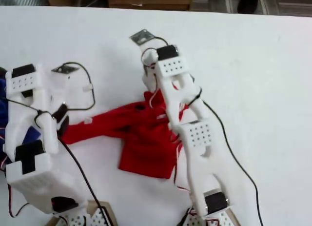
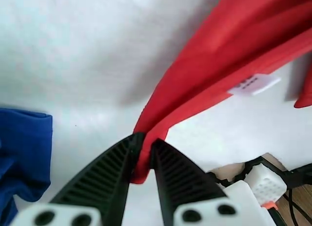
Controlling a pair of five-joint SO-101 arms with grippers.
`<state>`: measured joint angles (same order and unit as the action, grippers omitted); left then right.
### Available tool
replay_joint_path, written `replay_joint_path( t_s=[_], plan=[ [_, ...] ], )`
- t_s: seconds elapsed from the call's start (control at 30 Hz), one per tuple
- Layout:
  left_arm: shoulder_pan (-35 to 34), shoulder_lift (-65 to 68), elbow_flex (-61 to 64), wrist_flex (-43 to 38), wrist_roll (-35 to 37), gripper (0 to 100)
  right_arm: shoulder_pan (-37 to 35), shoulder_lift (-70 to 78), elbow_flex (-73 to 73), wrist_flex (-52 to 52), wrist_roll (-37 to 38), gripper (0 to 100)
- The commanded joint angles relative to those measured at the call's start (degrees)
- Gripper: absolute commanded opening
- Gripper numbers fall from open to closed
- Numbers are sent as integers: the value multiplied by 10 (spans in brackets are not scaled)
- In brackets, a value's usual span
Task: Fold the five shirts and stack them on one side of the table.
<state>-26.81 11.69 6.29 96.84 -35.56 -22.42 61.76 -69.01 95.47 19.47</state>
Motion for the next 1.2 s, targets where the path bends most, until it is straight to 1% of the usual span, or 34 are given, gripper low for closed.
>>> replay_joint_path(
  t_s=[0.0, 0.07, 0.13, 0.27, 0.33, 0.37, 0.47, 0.6, 0.77, 0.9, 1.0, 1.13, 1.17],
  plan=[
    [-4, -29, -2, 11, -3, 26, 0, 44, -120, 41, 21, 323],
    [-4, -29, -2, 11, -3, 26, 0, 65, -138, 43, 38, 312],
    [-5, -29, -2, 11, -3, 26, -4, 74, -142, 43, 52, 255],
    [-6, -27, -1, 11, -4, 26, -3, 73, -155, 41, 57, 4],
    [-6, -27, -1, 11, -4, 26, 1, 64, -181, 48, 56, 36],
    [-6, -26, -1, 10, -4, 26, 6, 57, -197, 53, 56, 19],
    [-5, -26, -2, 7, -4, 26, 22, 22, -237, 58, 56, 19],
    [-2, -30, -16, 4, -2, 26, 52, -45, -246, 58, 50, 19],
    [9, -30, -101, 8, -1, 26, 90, -138, -246, 59, -9, 19],
    [25, -31, -208, 32, 0, 26, 100, -233, -244, 60, -20, 19],
    [33, -32, -282, 52, 3, 26, 100, -314, -204, 60, -20, 19],
    [36, -35, -352, 54, 47, 25, 105, -424, -76, 60, -23, 19],
    [37, -43, -359, 54, 52, 25, 106, -451, -37, 60, -33, 19]
  ],
)
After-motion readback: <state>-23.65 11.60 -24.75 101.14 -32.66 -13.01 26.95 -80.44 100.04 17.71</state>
